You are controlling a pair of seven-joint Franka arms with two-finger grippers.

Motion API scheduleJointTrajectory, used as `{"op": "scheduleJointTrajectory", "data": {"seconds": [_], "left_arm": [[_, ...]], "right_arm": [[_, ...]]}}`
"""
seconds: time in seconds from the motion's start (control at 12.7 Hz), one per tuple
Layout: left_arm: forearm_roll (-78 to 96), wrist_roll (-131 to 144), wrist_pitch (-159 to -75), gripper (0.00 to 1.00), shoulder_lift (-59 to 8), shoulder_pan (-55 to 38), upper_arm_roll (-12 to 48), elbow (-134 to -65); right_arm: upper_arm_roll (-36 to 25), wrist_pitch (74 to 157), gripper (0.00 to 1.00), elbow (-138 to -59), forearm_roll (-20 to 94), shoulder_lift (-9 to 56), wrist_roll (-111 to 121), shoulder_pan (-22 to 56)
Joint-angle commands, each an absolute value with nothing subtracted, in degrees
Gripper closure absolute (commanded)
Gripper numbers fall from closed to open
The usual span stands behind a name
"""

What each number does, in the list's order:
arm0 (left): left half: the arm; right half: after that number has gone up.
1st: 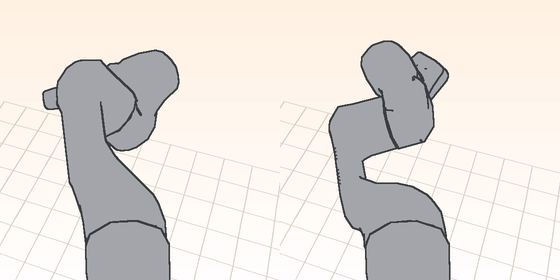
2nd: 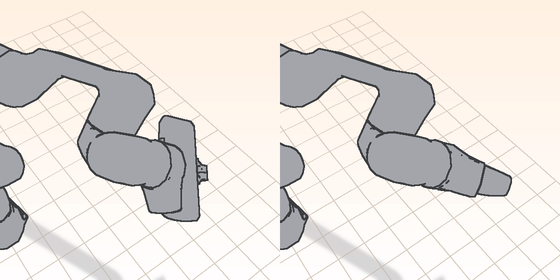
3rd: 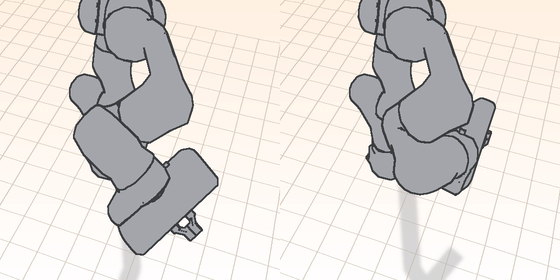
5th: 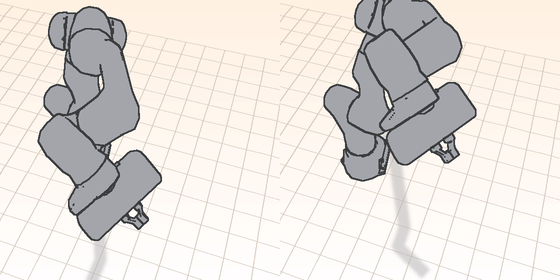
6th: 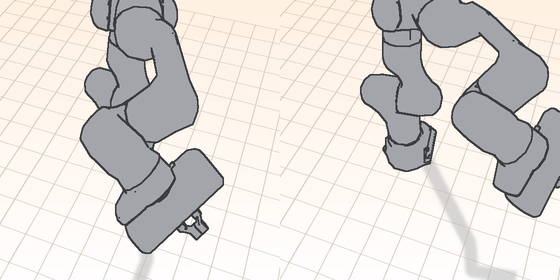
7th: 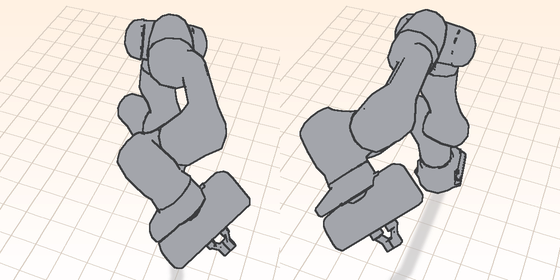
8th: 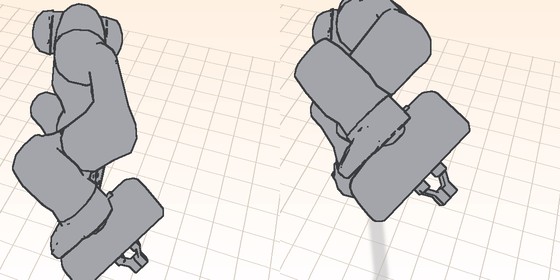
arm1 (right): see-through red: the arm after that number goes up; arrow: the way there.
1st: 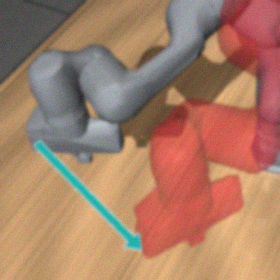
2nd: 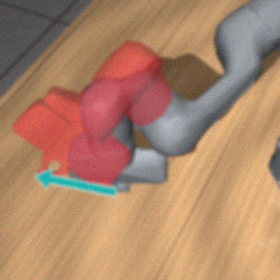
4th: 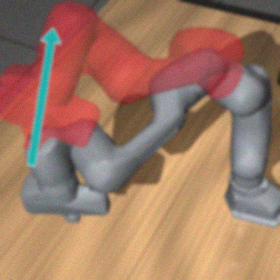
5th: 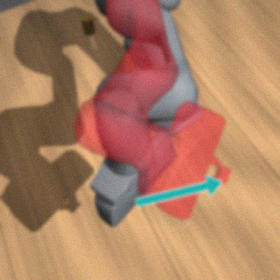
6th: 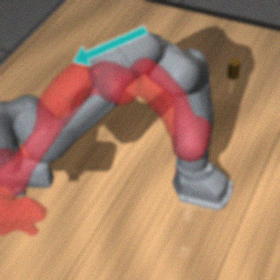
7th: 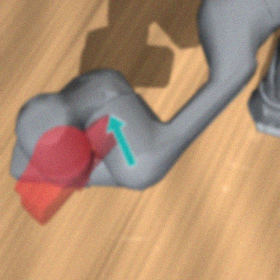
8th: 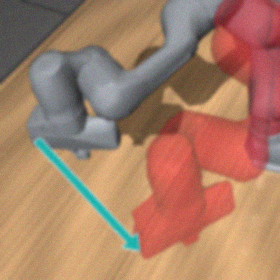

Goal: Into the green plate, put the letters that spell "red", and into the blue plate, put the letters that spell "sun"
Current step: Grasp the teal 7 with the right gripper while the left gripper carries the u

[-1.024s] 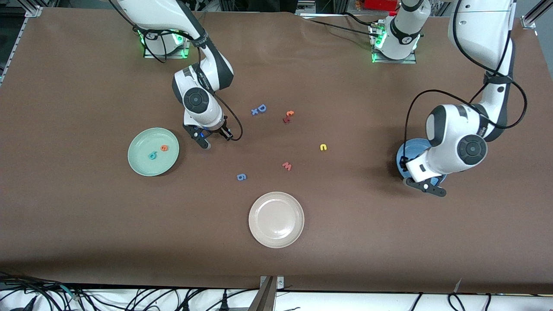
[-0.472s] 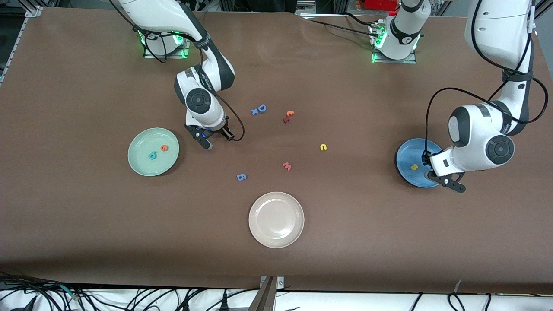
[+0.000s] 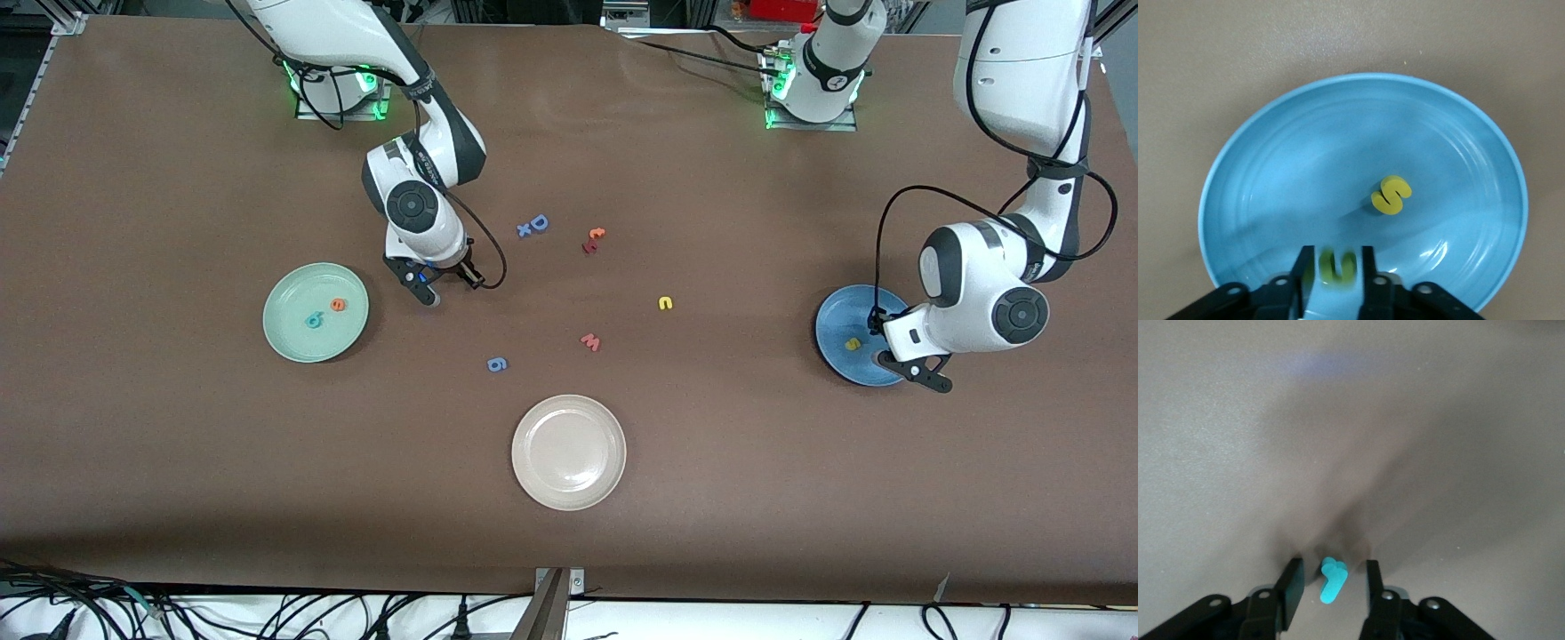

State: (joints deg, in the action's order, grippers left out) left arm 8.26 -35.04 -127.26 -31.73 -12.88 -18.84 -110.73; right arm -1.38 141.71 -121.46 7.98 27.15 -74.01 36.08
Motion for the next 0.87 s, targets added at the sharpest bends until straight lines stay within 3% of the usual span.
{"op": "scheduleJointTrajectory", "data": {"seconds": [0.0, 0.31, 0.79], "left_arm": [[9.8, -36.9, -127.7, 0.0, -30.9, -12.9, -19.0, -110.5], [11.1, -32.5, -126.7, 0.0, -28.5, -16.9, -18.1, -109.9], [13.5, -4.5, -126.3, 0.01, -27.5, -27.1, -14.2, -109.8]], "right_arm": [[-1.4, 143.0, 0.63, -122.2, 8.3, 27.9, -74.7, 36.9], [-1.2, 142.7, 0.86, -122.1, 8.3, 27.9, -74.4, 37.1], [-1.5, 139.1, 0.87, -120.9, 8.0, 24.7, -70.9, 37.1]]}}
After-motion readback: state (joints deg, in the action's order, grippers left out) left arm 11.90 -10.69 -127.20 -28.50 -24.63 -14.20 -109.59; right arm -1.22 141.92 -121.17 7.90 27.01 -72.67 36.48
